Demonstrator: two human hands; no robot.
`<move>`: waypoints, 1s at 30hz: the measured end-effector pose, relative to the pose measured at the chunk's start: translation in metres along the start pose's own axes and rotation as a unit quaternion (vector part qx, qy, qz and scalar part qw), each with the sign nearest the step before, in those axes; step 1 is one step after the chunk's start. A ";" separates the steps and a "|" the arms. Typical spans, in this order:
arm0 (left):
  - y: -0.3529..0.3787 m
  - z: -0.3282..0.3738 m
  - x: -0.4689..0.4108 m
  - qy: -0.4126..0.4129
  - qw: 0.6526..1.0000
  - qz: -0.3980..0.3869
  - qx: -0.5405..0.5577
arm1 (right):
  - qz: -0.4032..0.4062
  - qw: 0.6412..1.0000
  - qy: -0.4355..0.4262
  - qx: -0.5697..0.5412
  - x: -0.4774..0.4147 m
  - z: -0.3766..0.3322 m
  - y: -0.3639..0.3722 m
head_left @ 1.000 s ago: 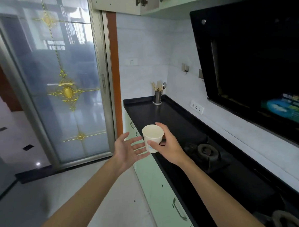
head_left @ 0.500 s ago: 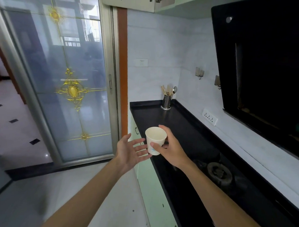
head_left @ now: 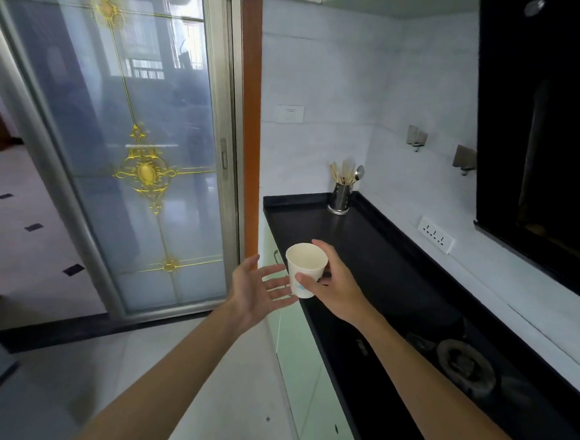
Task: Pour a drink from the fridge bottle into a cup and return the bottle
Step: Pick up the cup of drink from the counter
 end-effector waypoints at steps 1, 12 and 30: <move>-0.002 0.006 -0.007 -0.002 1.000 0.000 0.000 | 0.001 1.000 0.001 0.000 -0.010 0.001 0.002; -0.025 0.089 -0.098 -0.016 1.000 -0.017 -0.008 | 0.029 0.999 0.003 -0.019 -0.125 -0.004 0.029; -0.055 0.150 -0.211 -0.044 0.998 -0.042 0.025 | 0.045 0.999 0.006 -0.030 -0.240 0.009 0.053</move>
Point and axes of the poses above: each hand's wrist, its own x-axis away from the middle knuckle, its own y-axis out of the palm, z = x × y, the point moved 9 cm from there along -x, towards the middle knuckle, and after that the axes turned 5 degrees about y, right-handed, at the moved point
